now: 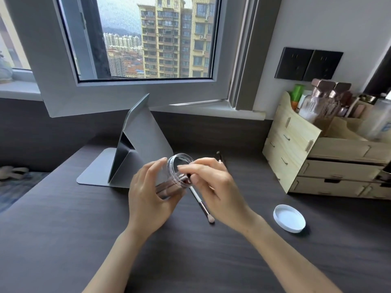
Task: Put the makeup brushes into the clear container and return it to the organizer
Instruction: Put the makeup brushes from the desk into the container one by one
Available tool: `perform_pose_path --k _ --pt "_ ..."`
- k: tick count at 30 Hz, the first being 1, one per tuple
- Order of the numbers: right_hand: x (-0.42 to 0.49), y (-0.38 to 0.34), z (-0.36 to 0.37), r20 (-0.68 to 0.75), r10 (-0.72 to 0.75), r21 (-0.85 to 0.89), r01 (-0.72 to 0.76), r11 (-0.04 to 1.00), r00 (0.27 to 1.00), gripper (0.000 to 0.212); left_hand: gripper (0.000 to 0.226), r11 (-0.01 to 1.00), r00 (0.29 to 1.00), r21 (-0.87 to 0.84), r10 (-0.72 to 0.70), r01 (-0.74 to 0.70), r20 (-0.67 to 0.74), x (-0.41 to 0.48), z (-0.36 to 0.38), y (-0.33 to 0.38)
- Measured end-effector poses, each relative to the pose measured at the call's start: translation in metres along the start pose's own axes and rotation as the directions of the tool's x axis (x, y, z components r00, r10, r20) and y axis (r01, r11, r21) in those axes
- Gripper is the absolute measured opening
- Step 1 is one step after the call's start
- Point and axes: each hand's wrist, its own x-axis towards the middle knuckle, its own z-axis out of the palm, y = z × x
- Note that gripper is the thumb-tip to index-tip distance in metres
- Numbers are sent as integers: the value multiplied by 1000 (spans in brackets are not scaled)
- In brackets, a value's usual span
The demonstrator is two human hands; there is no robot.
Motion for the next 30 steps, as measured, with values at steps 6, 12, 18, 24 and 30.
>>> perform_pose_path --k 6,12,18,24,30 --pt "5 67 -13 -270 642 105 -640 761 718 20 70 995 994 -54 -84 80 -75 1 1 -5" --pt "18 136 5 -137 867 -332 -847 416 479 30 67 976 984 -163 -162 147 -81 0 3 -11" --pt "33 148 15 -116 931 -397 -875 276 346 25 70 988 990 -117 -113 103 -84 1 3 -8" --pt "28 154 8 -125 954 -193 -950 247 274 19 71 993 994 -90 -81 74 -71 0 4 -7" --pt "31 93 -30 54 918 663 -702 262 393 22 71 983 993 -148 -112 104 -48 -1 3 -7"
